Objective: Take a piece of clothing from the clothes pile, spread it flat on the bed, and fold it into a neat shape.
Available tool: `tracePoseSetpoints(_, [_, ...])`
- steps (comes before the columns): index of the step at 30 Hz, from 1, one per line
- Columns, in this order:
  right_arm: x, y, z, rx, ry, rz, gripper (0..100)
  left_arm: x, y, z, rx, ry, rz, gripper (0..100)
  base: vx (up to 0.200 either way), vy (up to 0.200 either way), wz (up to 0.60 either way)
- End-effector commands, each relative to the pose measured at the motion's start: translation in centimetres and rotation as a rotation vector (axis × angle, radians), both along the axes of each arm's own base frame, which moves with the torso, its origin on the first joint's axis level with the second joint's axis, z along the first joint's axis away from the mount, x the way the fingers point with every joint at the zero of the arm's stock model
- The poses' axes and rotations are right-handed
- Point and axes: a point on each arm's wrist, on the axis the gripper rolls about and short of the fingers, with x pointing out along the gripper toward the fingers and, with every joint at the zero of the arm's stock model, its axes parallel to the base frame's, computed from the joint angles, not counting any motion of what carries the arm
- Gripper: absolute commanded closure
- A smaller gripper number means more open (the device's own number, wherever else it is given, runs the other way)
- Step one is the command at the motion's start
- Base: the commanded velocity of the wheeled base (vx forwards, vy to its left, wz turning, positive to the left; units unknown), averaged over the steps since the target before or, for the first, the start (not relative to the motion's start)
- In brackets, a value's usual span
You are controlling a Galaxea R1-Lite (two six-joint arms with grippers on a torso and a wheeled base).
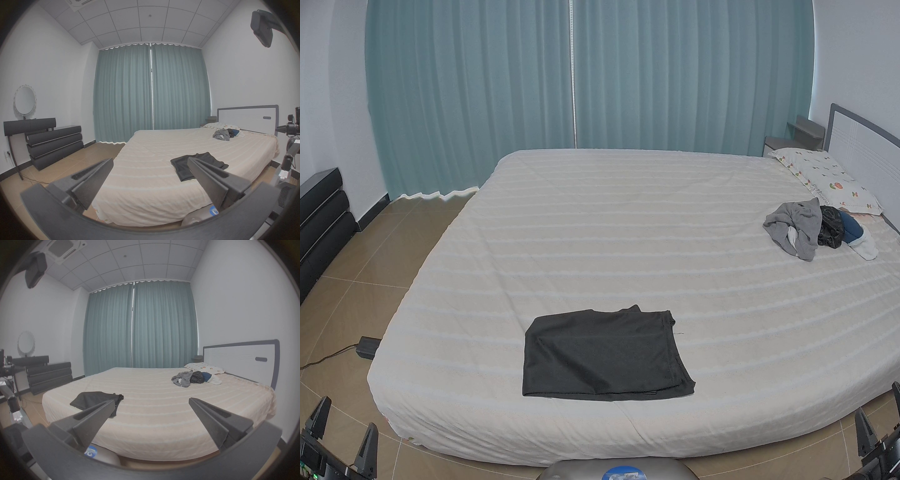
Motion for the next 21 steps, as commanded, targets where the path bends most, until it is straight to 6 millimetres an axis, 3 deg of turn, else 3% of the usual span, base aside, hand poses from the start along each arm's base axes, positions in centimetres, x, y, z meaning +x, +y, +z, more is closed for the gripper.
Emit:
tracePoseSetpoints(1, [0.08,0.0,-0.48,0.009,0.008,0.006,0,0.03,0.01,-0.51,-0.002,0.009,0.004,0,0.0,0.0,0.0])
tracePoseSetpoints(21, [0.06,0.05,-0.49,0.021,0.007,0.028,0,0.03,0.04,-0.46,-0.041,0.005,0.019,0,0.0,0.0,0.0])
